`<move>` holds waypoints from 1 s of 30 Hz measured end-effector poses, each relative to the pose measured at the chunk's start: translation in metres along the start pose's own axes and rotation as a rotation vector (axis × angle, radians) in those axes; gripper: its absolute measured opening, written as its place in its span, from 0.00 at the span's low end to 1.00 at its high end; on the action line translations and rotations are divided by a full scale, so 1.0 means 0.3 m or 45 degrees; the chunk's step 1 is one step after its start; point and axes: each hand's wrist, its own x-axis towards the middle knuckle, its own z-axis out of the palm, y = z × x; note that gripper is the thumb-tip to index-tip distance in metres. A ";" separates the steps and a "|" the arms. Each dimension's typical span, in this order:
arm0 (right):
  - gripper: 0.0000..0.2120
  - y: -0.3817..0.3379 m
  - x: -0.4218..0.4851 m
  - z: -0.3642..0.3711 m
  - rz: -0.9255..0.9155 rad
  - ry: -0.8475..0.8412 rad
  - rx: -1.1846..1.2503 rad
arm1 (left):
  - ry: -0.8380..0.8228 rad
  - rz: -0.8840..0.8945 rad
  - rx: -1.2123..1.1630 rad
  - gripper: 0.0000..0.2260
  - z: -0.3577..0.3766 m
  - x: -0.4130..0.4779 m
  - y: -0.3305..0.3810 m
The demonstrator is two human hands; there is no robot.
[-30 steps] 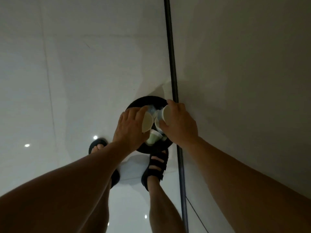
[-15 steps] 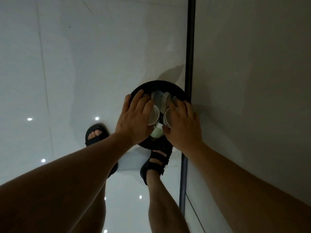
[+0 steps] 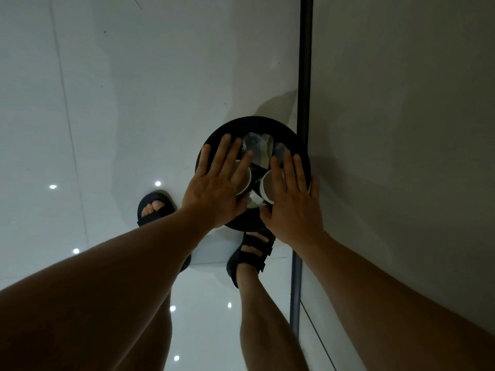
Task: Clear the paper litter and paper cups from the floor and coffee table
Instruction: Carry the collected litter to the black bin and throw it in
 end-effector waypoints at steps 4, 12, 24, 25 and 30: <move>0.50 -0.011 -0.001 -0.013 0.013 0.028 0.066 | 0.009 0.005 0.009 0.43 -0.006 -0.009 0.002; 0.48 -0.030 -0.042 -0.119 -0.017 0.020 0.092 | -0.119 -0.075 -0.041 0.45 -0.096 -0.090 -0.005; 0.47 -0.135 -0.168 -0.343 -0.041 -0.077 0.044 | -0.179 -0.223 -0.184 0.46 -0.333 -0.275 -0.073; 0.47 -0.158 -0.185 -0.385 -0.053 -0.079 0.041 | -0.185 -0.241 -0.189 0.46 -0.369 -0.301 -0.085; 0.46 -0.308 -0.300 -0.636 -0.129 -0.071 0.057 | -0.193 -0.352 -0.209 0.44 -0.637 -0.469 -0.166</move>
